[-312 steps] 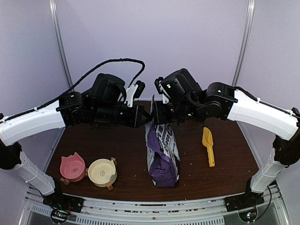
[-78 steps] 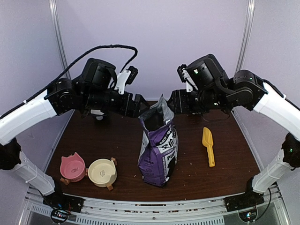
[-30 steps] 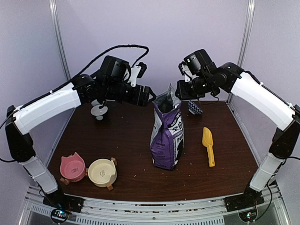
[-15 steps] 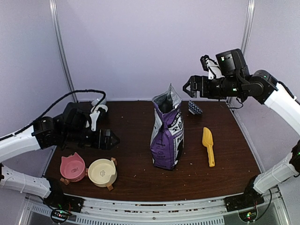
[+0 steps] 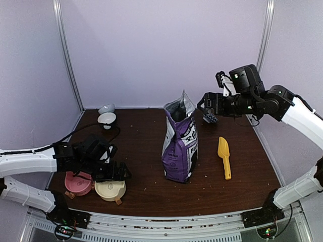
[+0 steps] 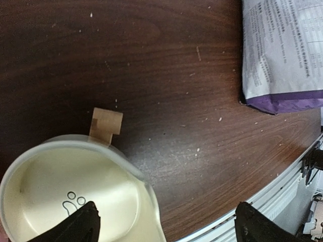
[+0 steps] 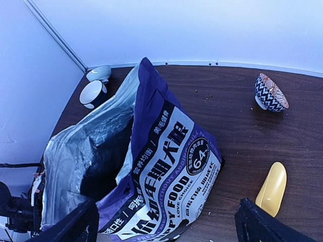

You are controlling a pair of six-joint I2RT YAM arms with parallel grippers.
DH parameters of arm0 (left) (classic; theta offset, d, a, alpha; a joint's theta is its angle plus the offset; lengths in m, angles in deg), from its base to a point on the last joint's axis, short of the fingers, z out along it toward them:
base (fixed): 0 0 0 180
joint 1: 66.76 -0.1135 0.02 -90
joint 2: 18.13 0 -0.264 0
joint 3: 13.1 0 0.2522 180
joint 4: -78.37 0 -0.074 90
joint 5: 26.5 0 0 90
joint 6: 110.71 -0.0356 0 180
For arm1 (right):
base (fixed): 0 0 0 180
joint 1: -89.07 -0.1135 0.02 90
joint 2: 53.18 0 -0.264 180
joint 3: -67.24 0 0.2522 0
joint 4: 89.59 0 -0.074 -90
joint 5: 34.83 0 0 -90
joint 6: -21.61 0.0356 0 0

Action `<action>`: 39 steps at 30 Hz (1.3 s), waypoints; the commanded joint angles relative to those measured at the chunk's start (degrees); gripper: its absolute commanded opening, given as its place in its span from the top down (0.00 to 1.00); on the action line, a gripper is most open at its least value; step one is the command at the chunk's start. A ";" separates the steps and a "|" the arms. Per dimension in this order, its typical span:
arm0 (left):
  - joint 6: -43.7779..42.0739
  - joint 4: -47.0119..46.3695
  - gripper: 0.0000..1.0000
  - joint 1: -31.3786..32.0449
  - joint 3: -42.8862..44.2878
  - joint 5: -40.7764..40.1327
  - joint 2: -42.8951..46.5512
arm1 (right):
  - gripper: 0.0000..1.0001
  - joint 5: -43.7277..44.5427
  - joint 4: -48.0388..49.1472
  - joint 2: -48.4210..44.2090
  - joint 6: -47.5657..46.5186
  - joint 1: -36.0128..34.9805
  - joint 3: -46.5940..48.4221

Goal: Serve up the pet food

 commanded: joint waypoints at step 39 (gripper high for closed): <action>-20.88 -31.14 0.03 -16.02 21.07 -2.45 -36.46 | 0.04 7.97 1.37 -10.93 5.75 0.41 -10.42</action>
